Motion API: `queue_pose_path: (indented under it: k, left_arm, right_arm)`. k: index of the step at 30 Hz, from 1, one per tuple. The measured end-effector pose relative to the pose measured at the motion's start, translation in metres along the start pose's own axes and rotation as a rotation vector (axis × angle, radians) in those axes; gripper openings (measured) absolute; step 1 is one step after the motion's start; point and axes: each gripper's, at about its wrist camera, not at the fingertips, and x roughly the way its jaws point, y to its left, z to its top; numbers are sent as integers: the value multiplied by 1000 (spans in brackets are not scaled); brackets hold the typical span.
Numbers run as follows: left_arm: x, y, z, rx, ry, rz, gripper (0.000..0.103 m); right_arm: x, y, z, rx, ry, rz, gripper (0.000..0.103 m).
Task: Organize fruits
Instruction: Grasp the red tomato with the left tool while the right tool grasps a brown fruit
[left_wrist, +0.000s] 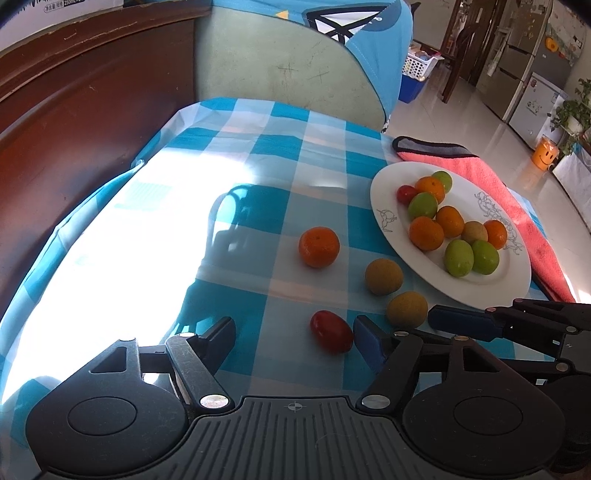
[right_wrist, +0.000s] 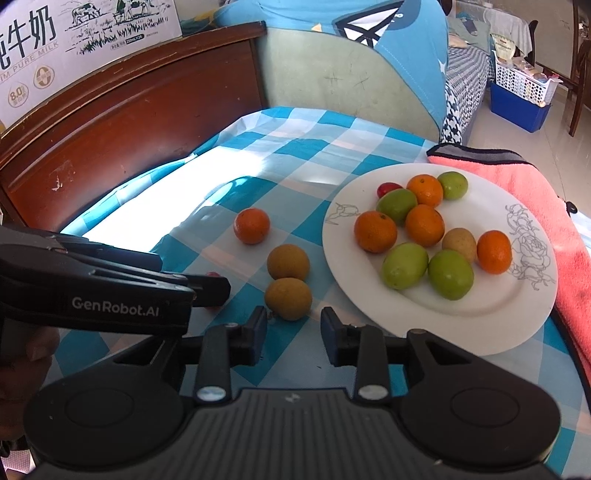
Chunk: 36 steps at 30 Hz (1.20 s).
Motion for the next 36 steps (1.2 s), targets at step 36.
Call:
queue_pose_path:
  k: [36]
  left_arm:
    - [0, -13, -7, 46, -24, -19, 35]
  right_arm:
    - [-10, -16, -1, 67, 24, -51, 29]
